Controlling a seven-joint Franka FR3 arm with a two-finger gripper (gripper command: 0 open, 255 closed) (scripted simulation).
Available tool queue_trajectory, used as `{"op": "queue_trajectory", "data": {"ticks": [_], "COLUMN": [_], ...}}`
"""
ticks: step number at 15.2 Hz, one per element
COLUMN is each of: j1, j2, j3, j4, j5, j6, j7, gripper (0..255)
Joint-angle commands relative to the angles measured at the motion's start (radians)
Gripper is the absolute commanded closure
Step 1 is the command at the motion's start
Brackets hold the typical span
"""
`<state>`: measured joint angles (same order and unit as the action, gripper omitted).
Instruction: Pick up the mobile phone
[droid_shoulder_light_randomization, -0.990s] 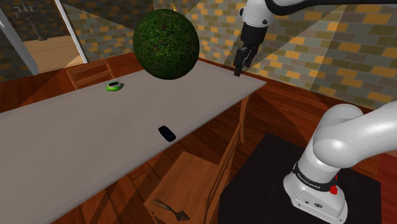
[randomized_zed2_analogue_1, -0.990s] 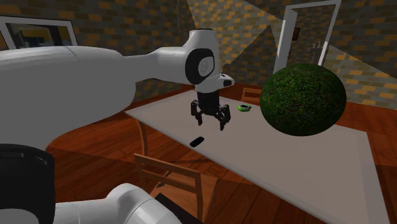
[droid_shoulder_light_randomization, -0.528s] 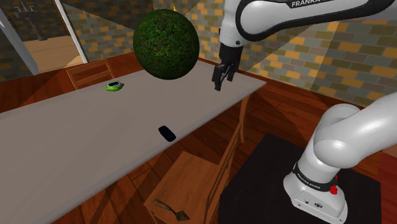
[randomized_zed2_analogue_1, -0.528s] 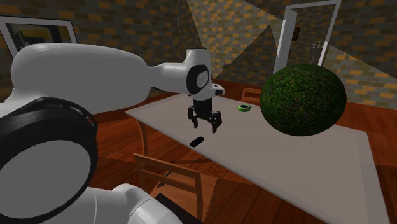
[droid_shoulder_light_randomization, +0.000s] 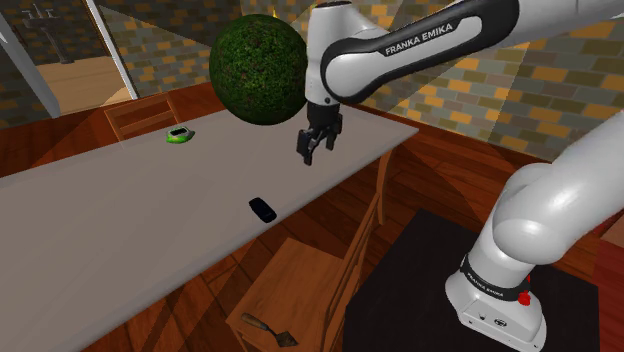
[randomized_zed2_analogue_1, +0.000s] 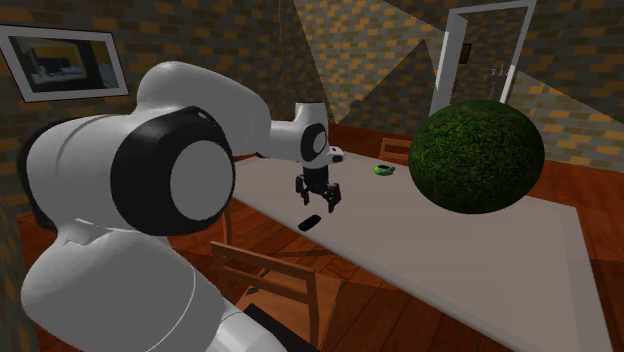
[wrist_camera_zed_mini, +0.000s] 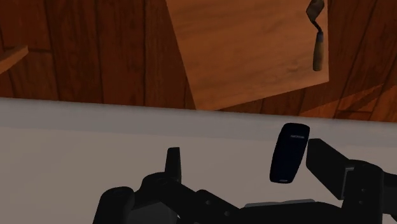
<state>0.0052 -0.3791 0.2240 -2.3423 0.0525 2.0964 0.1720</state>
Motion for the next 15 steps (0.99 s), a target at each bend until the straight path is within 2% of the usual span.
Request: {"op": "queue_trajectory", "data": {"ticks": [1,9,15], "j1": [0.003,0.011,0.055], "j2": [0.069,0.379,0.623], "j3": [0.03,0.106,0.114], "j4": [0.02,0.18,0.356], "j5": [-0.005,-0.095,-0.192], "j6": [0.044,0.162,0.198], "j7": [0.048,0.229,0.362], "gripper": [0,0,0]}}
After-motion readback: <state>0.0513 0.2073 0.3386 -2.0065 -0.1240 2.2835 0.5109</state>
